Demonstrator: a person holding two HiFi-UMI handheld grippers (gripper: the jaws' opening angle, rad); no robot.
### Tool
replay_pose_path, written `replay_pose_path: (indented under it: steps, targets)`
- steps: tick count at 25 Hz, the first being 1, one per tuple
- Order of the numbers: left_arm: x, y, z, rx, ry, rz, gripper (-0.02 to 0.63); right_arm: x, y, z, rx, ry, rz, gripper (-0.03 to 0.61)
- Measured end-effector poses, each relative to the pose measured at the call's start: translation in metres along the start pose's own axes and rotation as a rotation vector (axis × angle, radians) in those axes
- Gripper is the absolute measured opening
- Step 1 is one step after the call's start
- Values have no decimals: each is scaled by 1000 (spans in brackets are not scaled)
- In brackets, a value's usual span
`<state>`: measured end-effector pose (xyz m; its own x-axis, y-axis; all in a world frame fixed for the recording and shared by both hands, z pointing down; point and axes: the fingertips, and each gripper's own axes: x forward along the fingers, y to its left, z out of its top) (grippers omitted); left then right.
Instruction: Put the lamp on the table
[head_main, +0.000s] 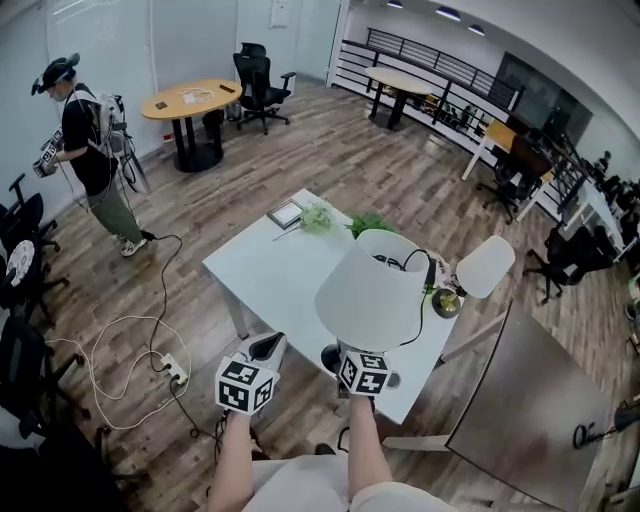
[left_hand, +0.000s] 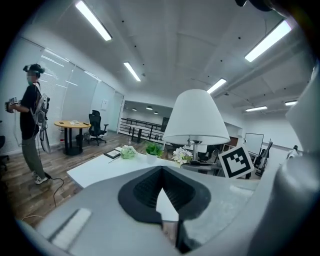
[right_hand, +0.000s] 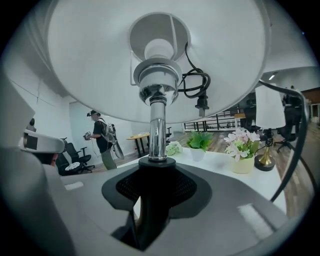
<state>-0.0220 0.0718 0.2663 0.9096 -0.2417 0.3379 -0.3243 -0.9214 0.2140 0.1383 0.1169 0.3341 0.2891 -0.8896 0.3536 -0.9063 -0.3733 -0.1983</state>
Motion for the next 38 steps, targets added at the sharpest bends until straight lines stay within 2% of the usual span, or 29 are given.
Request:
replay_pose_path:
  steps: [7,11,20,25,30,33,38]
  targets:
    - [-11,52,0,-23,14,-86,0,10,8,-15,44,14,-166,152]
    - [-13,65,0,-2,28,-143,0,9,20,-23,91,10,-214,152]
    - [-12,81,-8,23,53,-235,0,1,29,-23,82,-35,-313,151]
    - [-5,102,-9,14,70,-239,0,13,20,-23,117,-44,-356,150]
    - [20,141,-9,16,100,-234,0,54,7,-28,162,-34,-392,151]
    - [49,168,3,25,117,-235,0,89,-4,-18,183,-38,-410,152]
    - [103,191,55,77,103,-264,0,138,-28,24,194,-90,-432,151]
